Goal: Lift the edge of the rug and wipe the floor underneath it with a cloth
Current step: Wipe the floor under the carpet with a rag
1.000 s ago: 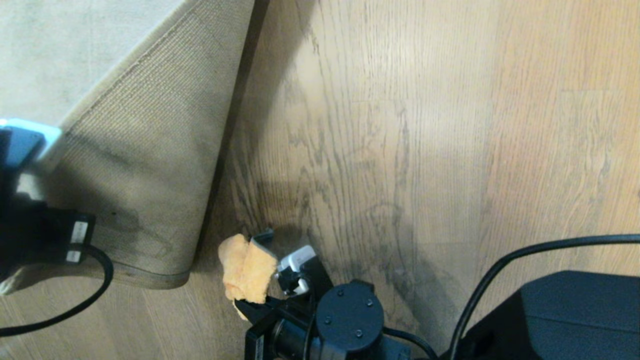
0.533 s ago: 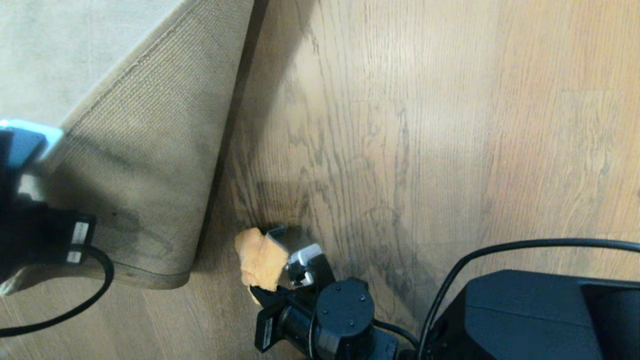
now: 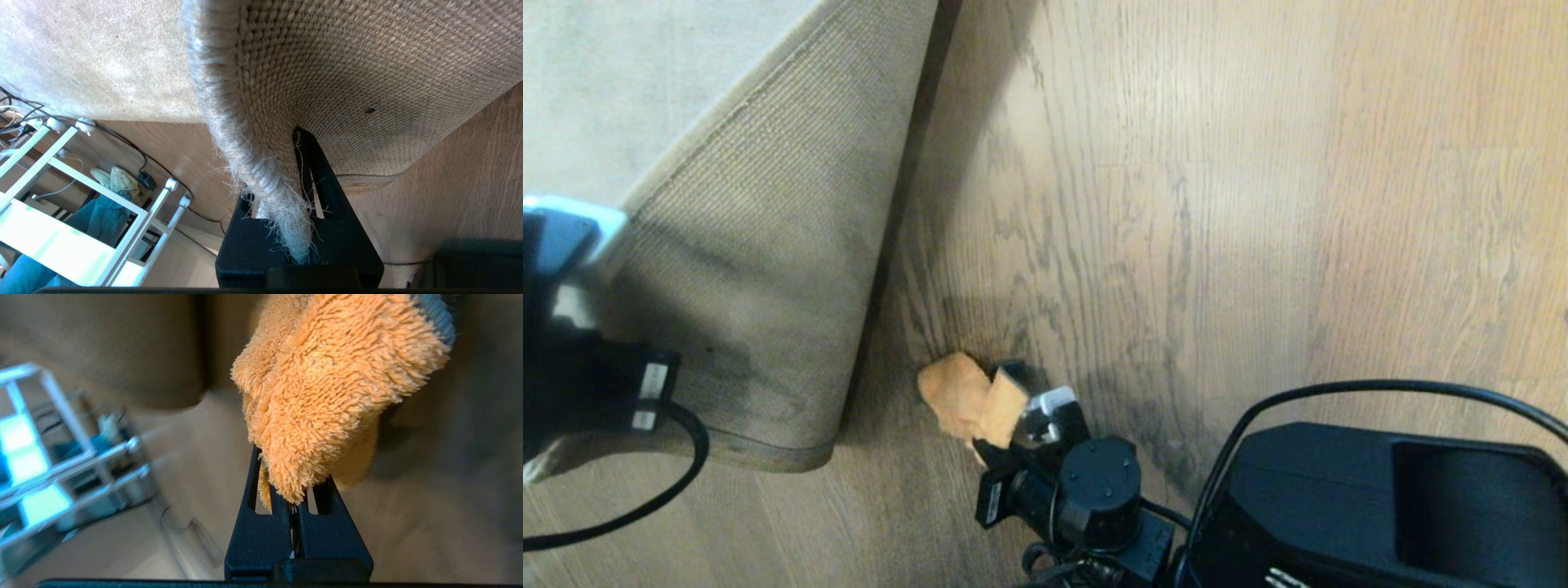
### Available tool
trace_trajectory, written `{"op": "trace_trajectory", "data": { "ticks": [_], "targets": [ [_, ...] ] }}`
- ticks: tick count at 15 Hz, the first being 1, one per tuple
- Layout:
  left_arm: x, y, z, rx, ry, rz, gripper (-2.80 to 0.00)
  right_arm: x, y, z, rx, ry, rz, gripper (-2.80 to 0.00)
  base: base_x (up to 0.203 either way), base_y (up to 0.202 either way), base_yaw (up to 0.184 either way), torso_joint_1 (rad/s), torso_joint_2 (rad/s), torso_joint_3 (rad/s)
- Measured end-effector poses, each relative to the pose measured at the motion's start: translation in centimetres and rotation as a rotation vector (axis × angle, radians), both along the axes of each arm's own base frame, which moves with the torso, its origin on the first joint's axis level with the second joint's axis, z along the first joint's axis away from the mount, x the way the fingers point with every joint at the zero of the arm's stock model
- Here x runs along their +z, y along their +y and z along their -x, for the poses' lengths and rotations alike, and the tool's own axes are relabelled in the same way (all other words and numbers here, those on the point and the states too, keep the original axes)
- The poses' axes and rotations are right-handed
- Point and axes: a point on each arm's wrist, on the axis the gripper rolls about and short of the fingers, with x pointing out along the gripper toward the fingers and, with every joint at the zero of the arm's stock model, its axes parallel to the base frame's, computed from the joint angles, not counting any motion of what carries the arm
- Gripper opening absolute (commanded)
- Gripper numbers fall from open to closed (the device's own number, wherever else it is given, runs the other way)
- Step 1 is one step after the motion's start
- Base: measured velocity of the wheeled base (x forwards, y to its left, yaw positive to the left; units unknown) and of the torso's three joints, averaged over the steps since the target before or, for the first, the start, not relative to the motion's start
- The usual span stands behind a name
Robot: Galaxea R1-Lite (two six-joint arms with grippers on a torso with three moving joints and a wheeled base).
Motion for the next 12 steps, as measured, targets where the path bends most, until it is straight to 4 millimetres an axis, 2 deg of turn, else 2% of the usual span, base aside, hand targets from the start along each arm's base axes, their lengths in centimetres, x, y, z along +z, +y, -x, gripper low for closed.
{"op": "trace_trajectory", "data": {
  "ticks": [4,7,12],
  "targets": [
    [0.0,0.0,0.0,0.001,-0.001,-0.001,-2.8,-0.3,-0.5,-0.7,-0.022,-0.003,0.012,-2.8,0.0,0.0,0.0,0.0,0.0,0.0],
    [0.1,0.0,0.0,0.009,-0.004,-0.006,-2.8,0.3,-1.6,-0.9,-0.044,-0.005,0.014,-2.8,0.0,0.0,0.0,0.0,0.0,0.0],
    [0.1,0.0,0.0,0.006,-0.004,-0.007,-2.8,1.0,-6.3,-0.6,-0.105,-0.024,0.062,-2.8,0.0,0.0,0.0,0.0,0.0,0.0]
  ]
}}
